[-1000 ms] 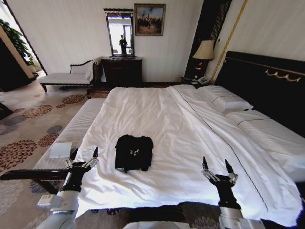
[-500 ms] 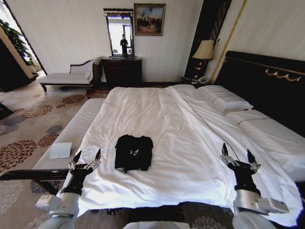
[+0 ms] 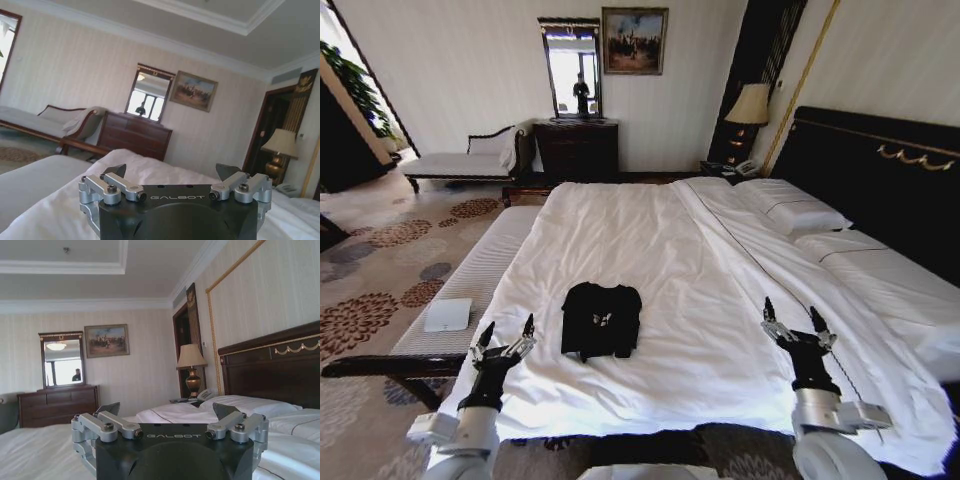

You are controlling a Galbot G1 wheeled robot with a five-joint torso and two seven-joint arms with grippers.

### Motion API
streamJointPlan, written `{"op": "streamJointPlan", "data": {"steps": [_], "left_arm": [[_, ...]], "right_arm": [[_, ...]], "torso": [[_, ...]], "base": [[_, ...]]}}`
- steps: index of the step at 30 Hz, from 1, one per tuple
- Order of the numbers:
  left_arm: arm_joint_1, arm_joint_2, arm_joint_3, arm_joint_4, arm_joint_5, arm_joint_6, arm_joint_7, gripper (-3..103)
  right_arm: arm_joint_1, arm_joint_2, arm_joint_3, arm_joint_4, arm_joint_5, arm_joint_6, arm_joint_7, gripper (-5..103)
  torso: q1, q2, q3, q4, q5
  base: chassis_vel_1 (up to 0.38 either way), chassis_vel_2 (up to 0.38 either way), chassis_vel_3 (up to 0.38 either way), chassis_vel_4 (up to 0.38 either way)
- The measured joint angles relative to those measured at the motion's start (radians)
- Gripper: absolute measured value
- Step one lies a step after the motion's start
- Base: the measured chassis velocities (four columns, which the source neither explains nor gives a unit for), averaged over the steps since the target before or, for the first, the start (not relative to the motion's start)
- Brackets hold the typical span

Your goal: Fold the clothes on the bed.

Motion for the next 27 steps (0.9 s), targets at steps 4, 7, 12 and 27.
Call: {"op": "streamJointPlan", "data": {"steps": [4,7,12,27], "left_arm": [[-0.051,0.011,0.024,0.013,0.003,0.004,0.004,100],[-0.093,0.022,0.057,0.041,0.019,0.004,0.010,100],[-0.147,0.035,0.074,0.070,0.020,0.019,0.007,100],[-0.323,0.074,0.040,0.425,-0.082,0.123,-0.120,100]], "right_arm": [[-0.026,0.015,0.021,-0.011,-0.037,0.032,-0.029,100],[-0.022,0.035,0.022,-0.021,-0.058,0.045,-0.040,100],[-0.015,0.051,0.023,-0.034,-0.092,0.078,-0.065,100],[0.049,0.057,0.012,-0.085,-0.126,0.132,-0.068,100]], "torso": [[0.000,0.000,0.000,0.0004,0.0001],[0.000,0.000,0.000,0.0005,0.0002],[0.000,0.000,0.000,0.0005,0.0003],[0.000,0.000,0.000,0.0006,0.0000]], "base": [[0.000,0.000,0.000,0.000],[0.000,0.000,0.000,0.000],[-0.032,0.036,0.029,-0.043],[-0.013,0.014,0.011,-0.018]]}}
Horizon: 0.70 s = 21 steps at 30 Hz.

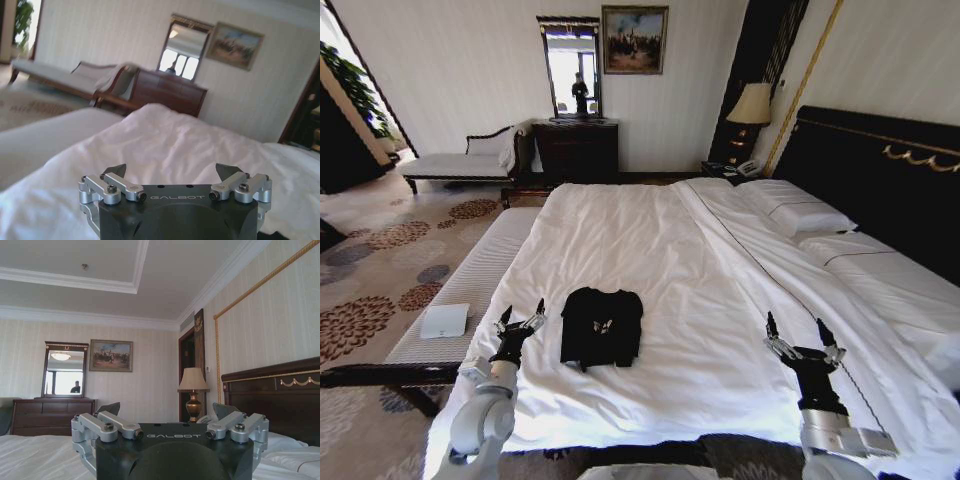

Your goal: Fold the clothes on the bed.

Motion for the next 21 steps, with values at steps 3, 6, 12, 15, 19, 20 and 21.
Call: {"op": "streamJointPlan", "data": {"steps": [3,6,12,15,19,20,21], "left_arm": [[-0.032,0.016,-0.003,0.028,-0.109,0.046,-0.030,100],[-0.073,0.034,-0.003,0.054,-0.230,0.111,-0.053,100],[-0.199,0.057,0.017,0.177,-0.509,0.235,-0.099,100],[-0.260,0.032,0.038,0.255,-0.587,0.265,-0.089,100],[-0.315,-0.008,0.063,0.325,-0.611,0.269,-0.089,100],[-0.315,-0.008,0.063,0.325,-0.611,0.269,-0.089,100],[-0.334,-0.019,0.073,0.356,-0.611,0.268,-0.091,100]], "right_arm": [[0.009,0.005,-0.009,-0.011,-0.008,0.000,0.001,100],[0.013,0.011,-0.014,-0.022,-0.023,0.001,0.002,100],[0.027,0.017,-0.017,-0.036,-0.032,0.001,0.008,100],[0.036,0.010,-0.020,-0.049,-0.035,-0.001,0.010,100],[0.038,0.010,-0.022,-0.062,-0.046,-0.002,0.017,100],[0.038,0.010,-0.022,-0.062,-0.046,-0.002,0.017,100],[0.038,0.013,-0.023,-0.065,-0.053,-0.002,0.021,100]], "torso": [[0.000,0.000,0.000,0.0002,0.0001],[0.000,0.000,0.000,0.0000,0.0002],[0.000,0.000,0.000,-0.0002,0.0001],[0.000,0.000,0.000,0.0000,0.0001],[0.000,0.000,0.000,-0.0002,0.0003],[0.000,0.000,0.000,-0.0002,0.0003],[0.000,0.000,0.000,-0.0002,0.0002]], "base": [[0.000,0.000,0.000,0.000],[0.000,0.000,0.000,0.000],[0.000,0.000,0.000,0.000],[0.000,0.000,0.000,0.000],[0.000,0.000,0.000,0.000],[0.000,0.000,0.000,0.000],[0.000,0.000,0.000,0.000]]}}
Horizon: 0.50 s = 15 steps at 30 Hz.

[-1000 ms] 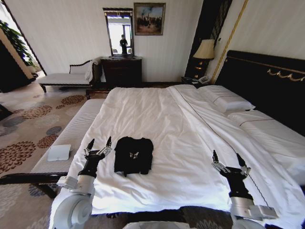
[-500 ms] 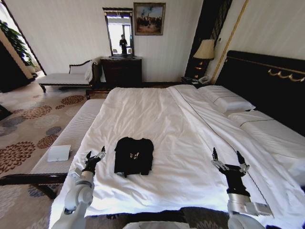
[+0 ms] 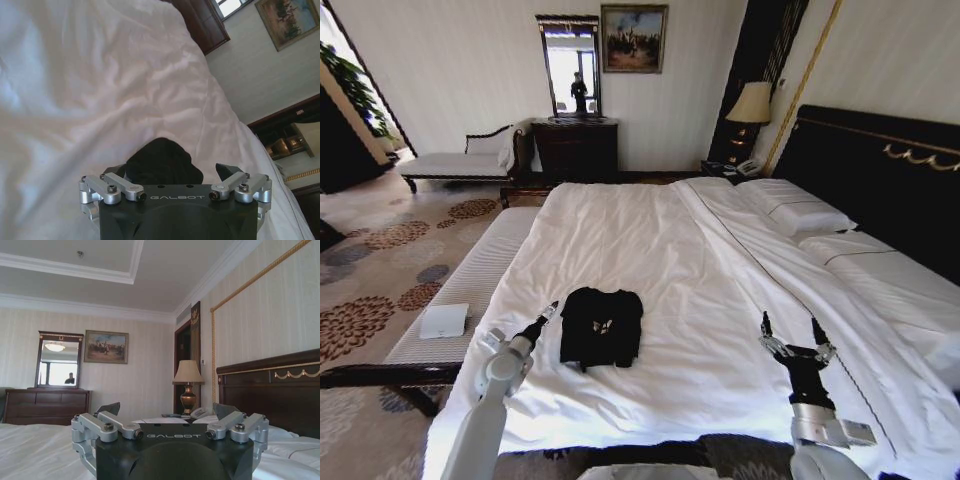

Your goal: Fold the clothes on the bed.

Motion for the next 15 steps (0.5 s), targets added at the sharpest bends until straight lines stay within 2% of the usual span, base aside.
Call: {"op": "streamJointPlan", "data": {"steps": [4,15], "left_arm": [[-0.043,-0.015,0.018,0.070,0.009,-0.018,0.000,100],[-0.090,-0.024,0.027,0.154,-0.006,-0.031,-0.001,100]], "right_arm": [[-0.005,0.012,0.000,-0.002,-0.017,-0.001,0.004,100],[-0.015,0.043,-0.004,-0.001,-0.058,-0.001,0.007,100]], "torso": [[0.000,0.000,0.000,0.0001,0.0000],[0.000,0.000,0.000,0.0002,0.0000]], "base": [[0.000,0.000,0.000,0.000],[0.000,0.000,0.000,0.000]]}}
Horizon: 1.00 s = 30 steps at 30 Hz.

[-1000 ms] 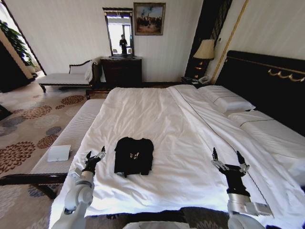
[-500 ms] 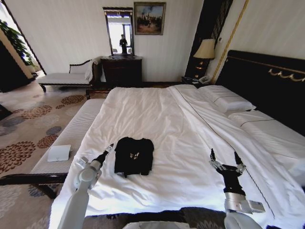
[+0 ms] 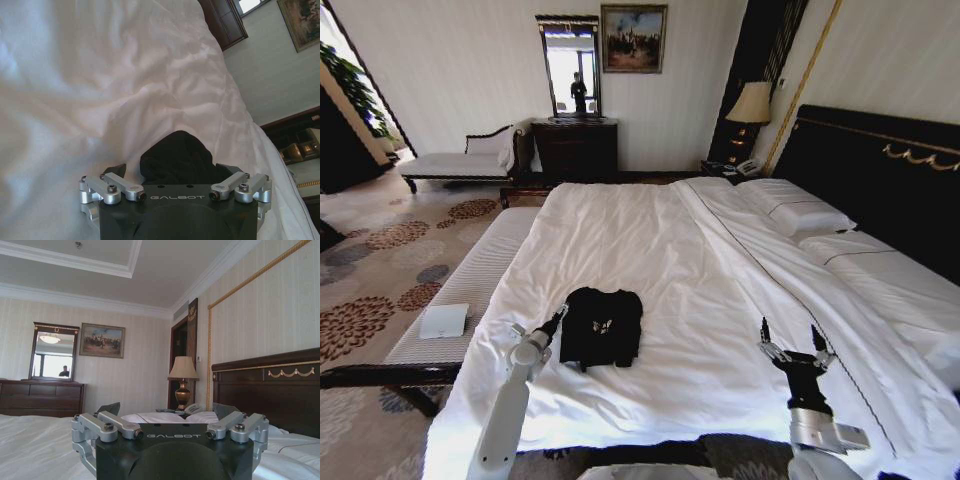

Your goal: Fold the clothes on the bed.

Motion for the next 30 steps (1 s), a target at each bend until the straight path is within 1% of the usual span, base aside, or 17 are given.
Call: {"op": "streamJointPlan", "data": {"steps": [5,9,10,11,14,15,17,18,21,22,26,28,30], "left_arm": [[-0.059,-0.011,0.002,0.094,-0.016,-0.010,-0.010,100],[-0.076,-0.015,0.002,0.119,-0.029,-0.016,-0.013,100],[-0.080,-0.015,0.003,0.124,-0.033,-0.017,-0.013,103],[-0.080,-0.015,0.003,0.124,-0.033,-0.017,-0.013,103],[-0.086,-0.015,0.014,0.131,-0.044,-0.019,-0.015,89],[-0.086,-0.015,0.014,0.131,-0.044,-0.019,-0.015,89],[-0.086,-0.015,0.022,0.130,-0.049,-0.019,-0.015,79],[-0.086,-0.015,0.022,0.130,-0.049,-0.019,-0.015,79],[-0.085,-0.019,0.025,0.121,-0.056,-0.019,-0.015,62],[-0.085,-0.019,0.025,0.121,-0.056,-0.019,-0.015,62],[-0.075,-0.010,0.020,0.102,-0.064,-0.017,-0.018,40],[-0.075,-0.008,0.019,0.100,-0.065,-0.017,-0.019,40],[-0.074,-0.002,0.013,0.096,-0.069,-0.016,-0.022,29]], "right_arm": [[-0.002,0.022,-0.009,0.000,-0.026,-0.005,0.000,100],[-0.001,0.035,-0.014,-0.007,-0.040,-0.006,0.000,100],[0.000,0.039,-0.015,-0.010,-0.044,-0.006,0.000,100],[0.000,0.039,-0.015,-0.010,-0.044,-0.006,0.000,100],[0.002,0.050,-0.016,-0.014,-0.053,-0.011,0.000,100],[0.002,0.050,-0.016,-0.014,-0.053,-0.011,0.000,100],[0.002,0.055,-0.014,-0.014,-0.053,-0.016,0.002,100],[0.002,0.055,-0.014,-0.014,-0.053,-0.016,0.002,100],[0.004,0.057,-0.010,-0.015,-0.052,-0.024,0.009,100],[0.004,0.057,-0.010,-0.015,-0.052,-0.024,0.009,100],[0.015,0.056,-0.010,-0.028,-0.048,-0.031,0.018,100],[0.017,0.057,-0.011,-0.030,-0.048,-0.031,0.019,100],[0.022,0.058,-0.015,-0.039,-0.048,-0.034,0.020,100]], "torso": [[0.000,0.000,0.000,-0.0001,0.0001],[0.000,0.000,0.000,-0.0001,0.0001],[0.000,0.000,0.000,0.0000,0.0001],[0.000,0.000,0.000,0.0000,0.0001],[0.000,0.000,0.000,0.0001,0.0001],[0.000,0.000,0.000,0.0001,0.0001],[0.000,0.000,0.000,0.0001,-0.0001],[0.000,0.000,0.000,0.0001,-0.0001],[0.000,0.000,0.000,-0.0001,-0.0002],[0.000,0.000,0.000,-0.0001,-0.0002],[0.000,0.000,0.000,-0.0001,-0.0002],[0.000,0.000,0.000,-0.0001,-0.0001],[0.000,0.000,0.000,-0.0001,0.0000]], "base": [[0.000,0.000,0.000,0.000],[0.000,0.000,0.000,0.000],[0.000,0.000,0.000,0.000],[0.000,0.000,0.000,0.000],[0.000,0.000,0.000,0.000],[0.000,0.000,0.000,0.000],[0.000,0.000,0.000,0.000],[0.000,0.000,0.000,0.000],[0.000,0.000,0.000,0.000],[0.000,0.000,0.000,0.000],[0.000,0.000,0.000,0.000],[0.000,0.000,0.000,0.000],[0.000,0.000,0.000,0.000]]}}
